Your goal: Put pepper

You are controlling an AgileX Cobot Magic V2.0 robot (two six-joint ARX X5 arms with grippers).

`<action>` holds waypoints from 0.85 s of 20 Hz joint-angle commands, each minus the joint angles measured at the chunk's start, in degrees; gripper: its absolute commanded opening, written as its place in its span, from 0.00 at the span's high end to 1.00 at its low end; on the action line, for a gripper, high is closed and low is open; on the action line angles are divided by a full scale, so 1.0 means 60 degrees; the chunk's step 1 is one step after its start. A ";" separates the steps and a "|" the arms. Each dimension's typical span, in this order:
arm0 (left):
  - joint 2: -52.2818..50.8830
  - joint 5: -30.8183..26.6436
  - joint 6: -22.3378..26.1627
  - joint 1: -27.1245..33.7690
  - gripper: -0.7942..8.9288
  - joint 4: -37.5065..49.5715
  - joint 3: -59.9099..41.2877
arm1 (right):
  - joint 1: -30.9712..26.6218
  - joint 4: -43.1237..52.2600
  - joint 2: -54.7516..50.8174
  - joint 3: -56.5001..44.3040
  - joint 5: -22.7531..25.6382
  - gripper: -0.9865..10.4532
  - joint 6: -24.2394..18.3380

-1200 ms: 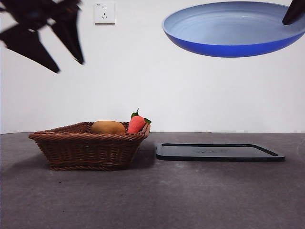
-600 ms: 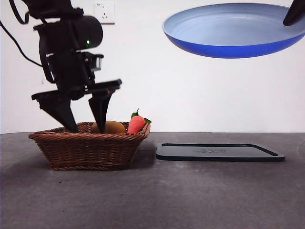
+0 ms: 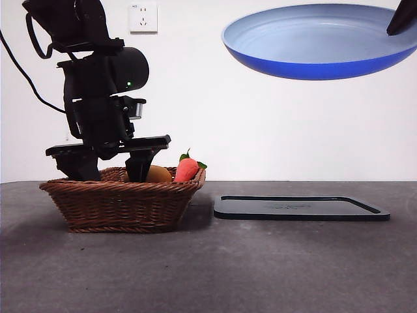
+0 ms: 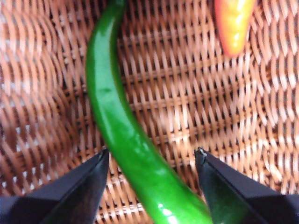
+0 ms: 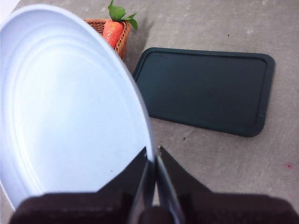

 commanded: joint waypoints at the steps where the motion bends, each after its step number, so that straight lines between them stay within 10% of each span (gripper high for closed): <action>1: 0.0171 -0.0204 -0.0244 -0.0062 0.67 0.0047 0.0193 | 0.0004 0.0124 0.0055 0.0200 -0.0066 0.91 -0.0022; 17: -0.0106 -0.0015 -0.0685 -0.0062 0.82 -0.0208 0.0189 | 0.0004 0.0124 0.0055 0.0200 -0.0062 0.91 -0.0044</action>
